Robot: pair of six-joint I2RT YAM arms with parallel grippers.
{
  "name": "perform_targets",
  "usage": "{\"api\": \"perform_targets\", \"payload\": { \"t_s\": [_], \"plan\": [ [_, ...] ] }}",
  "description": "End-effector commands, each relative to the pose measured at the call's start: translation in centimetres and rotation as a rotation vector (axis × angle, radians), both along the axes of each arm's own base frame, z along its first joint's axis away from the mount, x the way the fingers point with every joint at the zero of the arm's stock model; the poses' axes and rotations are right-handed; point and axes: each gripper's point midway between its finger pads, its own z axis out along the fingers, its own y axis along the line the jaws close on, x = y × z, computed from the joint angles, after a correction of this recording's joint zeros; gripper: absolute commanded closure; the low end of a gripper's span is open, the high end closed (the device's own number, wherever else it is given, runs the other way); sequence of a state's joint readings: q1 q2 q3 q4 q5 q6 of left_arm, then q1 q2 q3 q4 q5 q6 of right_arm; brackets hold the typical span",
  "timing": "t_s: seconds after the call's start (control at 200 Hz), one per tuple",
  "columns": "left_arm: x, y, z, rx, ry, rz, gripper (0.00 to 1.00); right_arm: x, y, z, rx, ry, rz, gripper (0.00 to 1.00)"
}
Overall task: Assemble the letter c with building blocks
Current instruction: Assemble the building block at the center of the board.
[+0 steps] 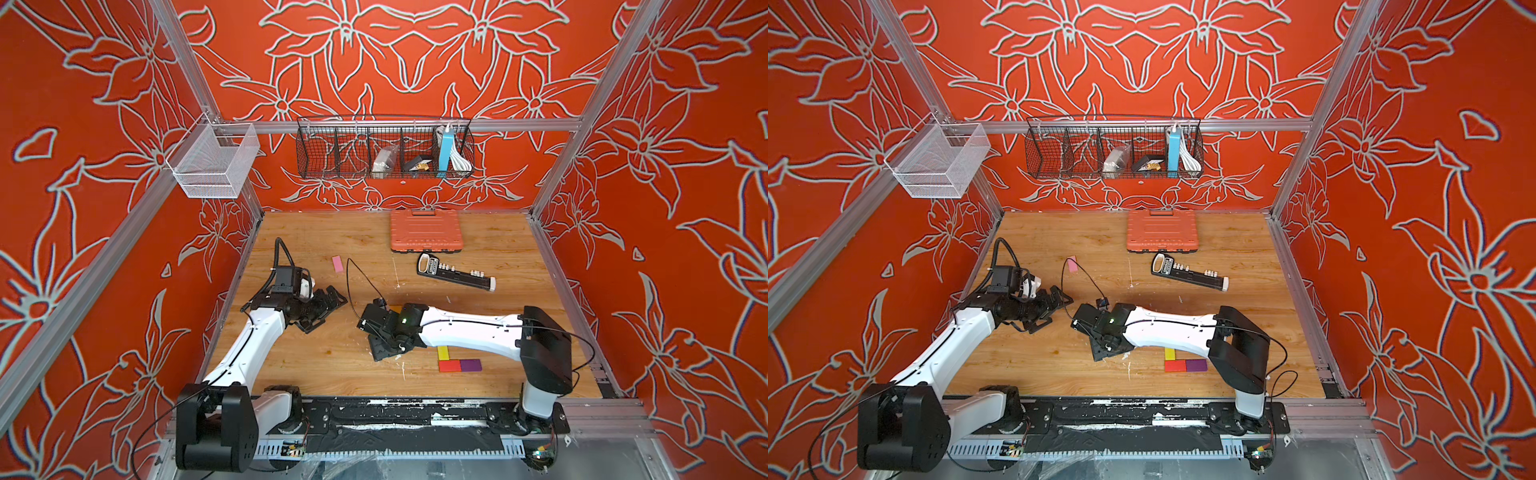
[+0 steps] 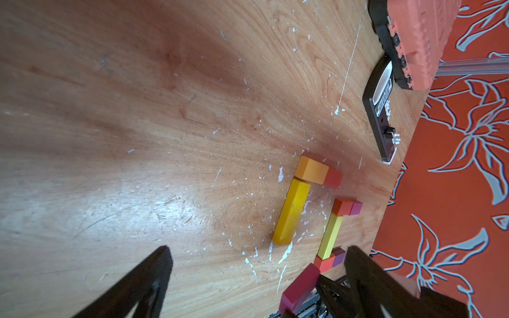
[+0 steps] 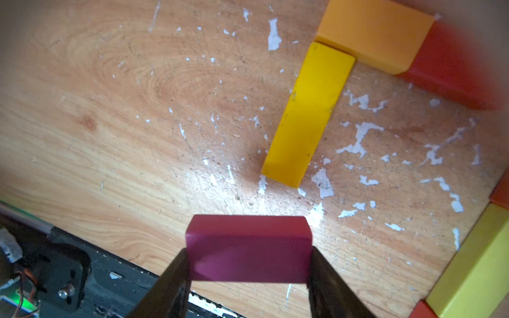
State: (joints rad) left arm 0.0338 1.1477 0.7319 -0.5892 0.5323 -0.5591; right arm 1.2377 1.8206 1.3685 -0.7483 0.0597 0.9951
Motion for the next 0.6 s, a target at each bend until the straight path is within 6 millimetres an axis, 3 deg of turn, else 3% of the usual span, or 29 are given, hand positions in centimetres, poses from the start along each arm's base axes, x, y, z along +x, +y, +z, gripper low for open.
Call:
{"api": "perform_targets", "payload": {
  "t_s": [0.0,0.31,0.596],
  "plan": [
    [0.1,0.0,0.4,-0.014,-0.013,0.0,0.02,0.2,-1.2,-0.8,-0.038,0.005,-0.157,0.44],
    [0.0,0.0,0.5,-0.014,-0.018,0.003,0.02,-0.1,-3.2,-2.3,-0.088,0.015,-0.251,0.44],
    [0.1,-0.1,0.7,-0.021,-0.022,0.004,0.02,-0.3,-3.5,-3.5,-0.103,0.029,-0.277,0.44]
  ]
}}
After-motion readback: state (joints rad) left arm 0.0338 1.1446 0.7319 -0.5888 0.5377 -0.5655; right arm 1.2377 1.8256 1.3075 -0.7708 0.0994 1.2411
